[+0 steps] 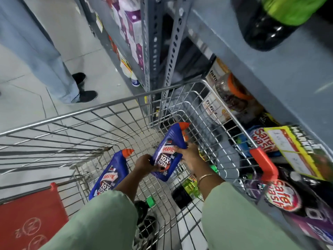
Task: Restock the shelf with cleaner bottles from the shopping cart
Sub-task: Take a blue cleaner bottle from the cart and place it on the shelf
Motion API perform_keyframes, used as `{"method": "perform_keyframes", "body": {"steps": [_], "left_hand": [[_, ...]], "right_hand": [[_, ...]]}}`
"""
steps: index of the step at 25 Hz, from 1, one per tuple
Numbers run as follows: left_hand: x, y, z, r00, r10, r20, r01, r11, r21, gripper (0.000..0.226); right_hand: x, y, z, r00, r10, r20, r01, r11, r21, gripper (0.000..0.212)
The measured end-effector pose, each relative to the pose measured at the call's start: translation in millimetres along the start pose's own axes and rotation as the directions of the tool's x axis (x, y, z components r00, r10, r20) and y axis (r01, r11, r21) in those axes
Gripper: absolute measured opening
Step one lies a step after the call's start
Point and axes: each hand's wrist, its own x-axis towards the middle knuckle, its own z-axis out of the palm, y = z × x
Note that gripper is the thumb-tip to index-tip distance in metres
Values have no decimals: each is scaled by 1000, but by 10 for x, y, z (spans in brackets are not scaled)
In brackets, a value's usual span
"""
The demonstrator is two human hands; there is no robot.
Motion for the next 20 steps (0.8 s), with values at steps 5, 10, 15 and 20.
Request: {"method": "perform_keyframes", "body": {"steps": [5, 10, 15, 20], "left_hand": [[-623, 345, -319, 987, 85, -135, -94, 994, -63, 51], [-1402, 830, -632, 916, 276, -289, -300, 953, -41, 39], [-2135, 1658, -802, 765, 518, -382, -535, 842, 72, 52], [-2570, 2543, -674, 621, 672, -404, -681, 717, 147, 54]], "right_hand": [[-579, -564, 4, 975, -222, 32, 224, 969, -100, 45], [-1467, -1259, -193, 898, -433, 75, 439, 882, -173, 28], [-2401, -1981, -736, 723, -688, -60, 650, 707, -277, 36], [-2986, -2473, -1463, 583, -781, -223, 729, 624, -280, 42]]}}
